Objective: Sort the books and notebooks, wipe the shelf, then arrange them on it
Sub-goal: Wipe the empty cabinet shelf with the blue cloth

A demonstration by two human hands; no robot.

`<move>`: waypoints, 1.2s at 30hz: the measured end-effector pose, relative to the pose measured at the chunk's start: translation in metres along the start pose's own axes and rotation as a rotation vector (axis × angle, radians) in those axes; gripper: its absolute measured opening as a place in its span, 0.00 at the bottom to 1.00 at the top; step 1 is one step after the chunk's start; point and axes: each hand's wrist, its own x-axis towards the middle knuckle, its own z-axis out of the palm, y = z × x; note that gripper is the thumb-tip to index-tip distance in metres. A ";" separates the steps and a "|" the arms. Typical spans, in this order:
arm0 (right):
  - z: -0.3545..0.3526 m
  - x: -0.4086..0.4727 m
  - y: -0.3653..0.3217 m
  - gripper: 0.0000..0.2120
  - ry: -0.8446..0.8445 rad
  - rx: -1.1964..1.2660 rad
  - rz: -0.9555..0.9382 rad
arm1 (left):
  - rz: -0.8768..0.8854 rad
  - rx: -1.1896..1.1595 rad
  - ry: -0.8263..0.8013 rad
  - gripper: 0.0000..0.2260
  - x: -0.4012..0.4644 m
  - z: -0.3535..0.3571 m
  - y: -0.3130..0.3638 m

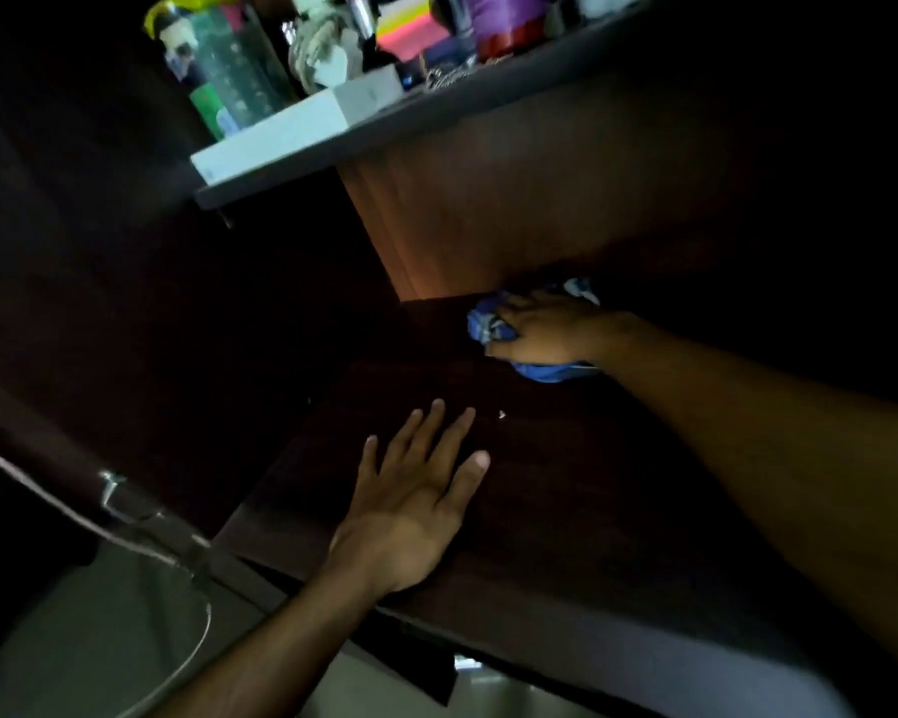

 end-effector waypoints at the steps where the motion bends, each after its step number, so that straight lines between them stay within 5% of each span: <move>1: 0.007 0.007 -0.026 0.34 -0.029 0.028 -0.054 | 0.002 -0.020 -0.002 0.28 -0.003 0.001 -0.001; 4: 0.011 0.011 -0.083 0.30 -0.096 0.099 -0.143 | 0.031 -0.094 0.144 0.23 -0.011 0.005 -0.003; 8: 0.002 -0.015 -0.073 0.22 -0.016 0.121 -0.065 | 0.052 -0.221 0.318 0.14 -0.017 0.009 -0.006; 14: 0.017 -0.078 -0.075 0.34 -0.022 0.036 0.193 | -0.030 -0.497 0.571 0.09 -0.052 -0.001 -0.027; 19: 0.030 -0.142 -0.164 0.35 -0.086 0.050 0.048 | 0.175 -0.190 0.657 0.10 -0.104 0.022 -0.072; 24: 0.030 -0.148 -0.176 0.35 -0.113 0.080 0.043 | -0.019 0.073 1.016 0.12 -0.108 -0.035 -0.123; 28: 0.032 -0.113 -0.174 0.34 -0.043 0.057 0.103 | 0.041 0.239 0.972 0.22 -0.082 -0.055 -0.150; 36: 0.032 -0.032 -0.141 0.31 0.011 0.031 0.197 | 0.172 0.178 1.357 0.31 -0.039 -0.042 -0.184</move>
